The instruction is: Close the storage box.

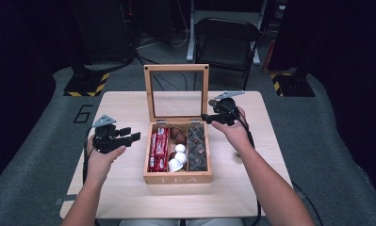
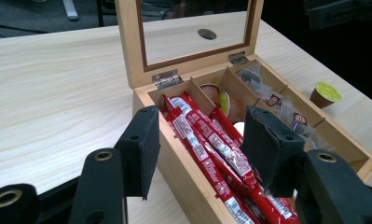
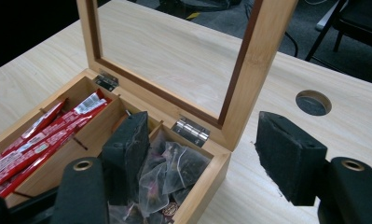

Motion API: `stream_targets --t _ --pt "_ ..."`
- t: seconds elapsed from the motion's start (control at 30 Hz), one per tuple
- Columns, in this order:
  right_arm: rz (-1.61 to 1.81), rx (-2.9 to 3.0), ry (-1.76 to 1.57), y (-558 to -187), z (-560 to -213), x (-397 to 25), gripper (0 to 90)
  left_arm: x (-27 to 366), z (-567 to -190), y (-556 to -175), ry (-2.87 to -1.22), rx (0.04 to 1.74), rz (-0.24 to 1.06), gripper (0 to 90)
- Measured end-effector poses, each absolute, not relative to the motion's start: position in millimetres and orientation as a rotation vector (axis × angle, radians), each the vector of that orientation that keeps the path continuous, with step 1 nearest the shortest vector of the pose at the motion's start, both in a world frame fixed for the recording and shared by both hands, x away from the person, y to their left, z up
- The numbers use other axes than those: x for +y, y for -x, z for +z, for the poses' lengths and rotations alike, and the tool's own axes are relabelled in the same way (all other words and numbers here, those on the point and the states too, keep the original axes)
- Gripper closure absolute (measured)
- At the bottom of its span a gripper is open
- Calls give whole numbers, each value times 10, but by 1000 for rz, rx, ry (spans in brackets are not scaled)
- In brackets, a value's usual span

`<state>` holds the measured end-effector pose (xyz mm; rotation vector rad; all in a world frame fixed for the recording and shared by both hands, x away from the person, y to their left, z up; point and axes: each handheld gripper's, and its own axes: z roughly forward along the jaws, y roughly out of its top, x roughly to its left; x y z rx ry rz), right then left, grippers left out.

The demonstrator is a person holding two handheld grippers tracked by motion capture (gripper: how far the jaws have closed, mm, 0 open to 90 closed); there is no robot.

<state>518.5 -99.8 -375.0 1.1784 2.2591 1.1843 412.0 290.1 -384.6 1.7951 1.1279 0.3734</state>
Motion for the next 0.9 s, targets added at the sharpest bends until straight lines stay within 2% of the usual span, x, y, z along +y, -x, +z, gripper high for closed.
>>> stream_targets --t 0.9 --pt "1123 2205 -1259 -5594 -3830 -911 344 2848 -3840 -4110 -1800 1101 359 462"
